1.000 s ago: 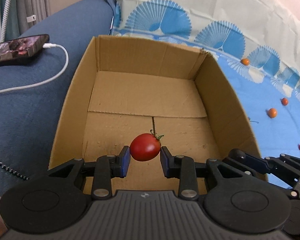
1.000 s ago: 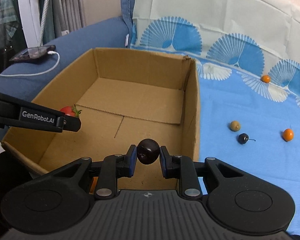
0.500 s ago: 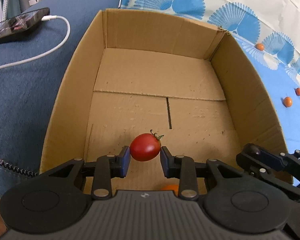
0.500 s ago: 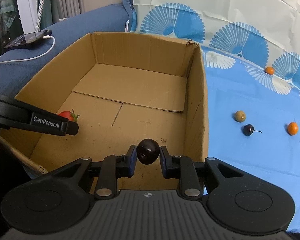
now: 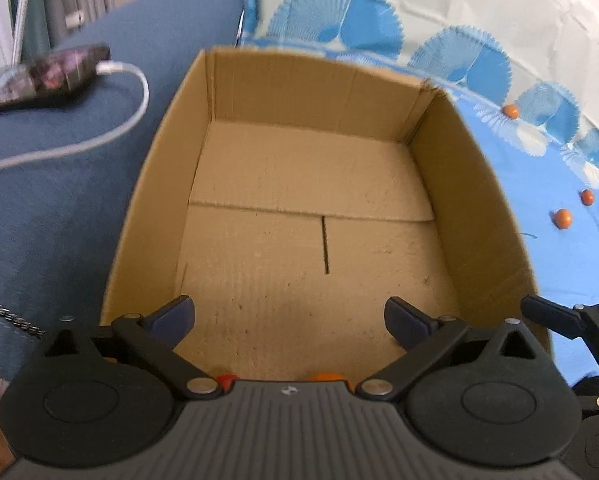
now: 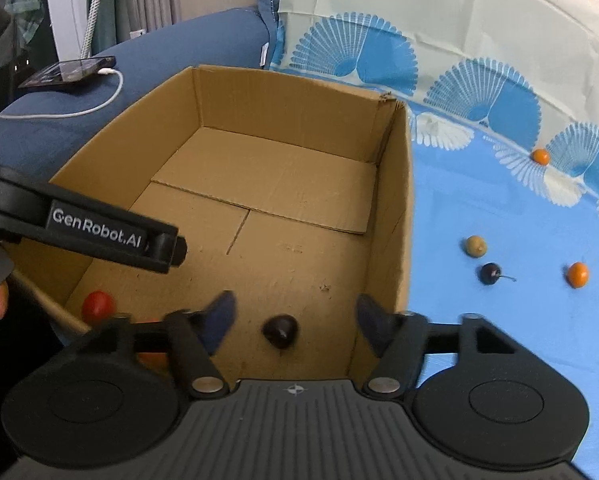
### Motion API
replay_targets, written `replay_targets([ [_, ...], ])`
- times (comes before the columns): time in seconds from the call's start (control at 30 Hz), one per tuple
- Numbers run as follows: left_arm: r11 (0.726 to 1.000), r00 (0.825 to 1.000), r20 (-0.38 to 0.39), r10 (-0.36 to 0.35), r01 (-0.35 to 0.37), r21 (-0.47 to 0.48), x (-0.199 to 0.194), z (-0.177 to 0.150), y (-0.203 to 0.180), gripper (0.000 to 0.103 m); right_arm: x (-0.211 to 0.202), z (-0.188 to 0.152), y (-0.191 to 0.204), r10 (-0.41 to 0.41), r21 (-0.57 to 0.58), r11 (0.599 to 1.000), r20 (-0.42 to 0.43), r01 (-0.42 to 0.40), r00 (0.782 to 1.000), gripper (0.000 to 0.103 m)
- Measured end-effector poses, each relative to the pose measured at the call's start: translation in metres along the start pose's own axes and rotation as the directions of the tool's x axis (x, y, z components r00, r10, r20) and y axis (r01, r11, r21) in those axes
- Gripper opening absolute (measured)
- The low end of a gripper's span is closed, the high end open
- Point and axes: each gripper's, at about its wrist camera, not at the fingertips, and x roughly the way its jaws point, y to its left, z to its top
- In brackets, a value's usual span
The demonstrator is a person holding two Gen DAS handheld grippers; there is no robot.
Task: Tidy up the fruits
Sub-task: 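Carry the tomato and cherry into the box and open both tools, then lift both open tools out of the box toward the fruits on the sheet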
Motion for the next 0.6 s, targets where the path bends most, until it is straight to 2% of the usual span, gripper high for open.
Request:
replay_targets([
  [0.1, 1.0, 1.0, 0.024, -0.011, 0.011, -0.006, -0.025, -0.005, -0.001, 0.103, -0.023, -0.003, 0.003, -0.007, -0.01, 1.0, 0.002, 0.007, 1.0, 0.089],
  [0.27, 0.999, 0.999, 0.039, 0.014, -0.012, -0.044, -0.063, -0.031, 0.004, 0.103, -0.071, -0.017, 0.0, -0.011, 0.069, 0.998, 0.024, 0.01, 1.0, 0.093],
  [0.37, 0.998, 0.999, 0.042, 0.025, -0.022, -0.067, -0.08, -0.05, 0.008, 0.103, -0.096, -0.026, -0.002, -0.015, 0.104, 0.994, 0.065, 0.009, 0.998, 0.097],
  [0.6, 0.999, 0.996, 0.084, 0.032, -0.029, -0.032, -0.108, -0.072, -0.001, 0.103, -0.136, -0.04, 0.006, -0.005, 0.068, 0.998, 0.157, -0.006, 0.988, 0.1],
])
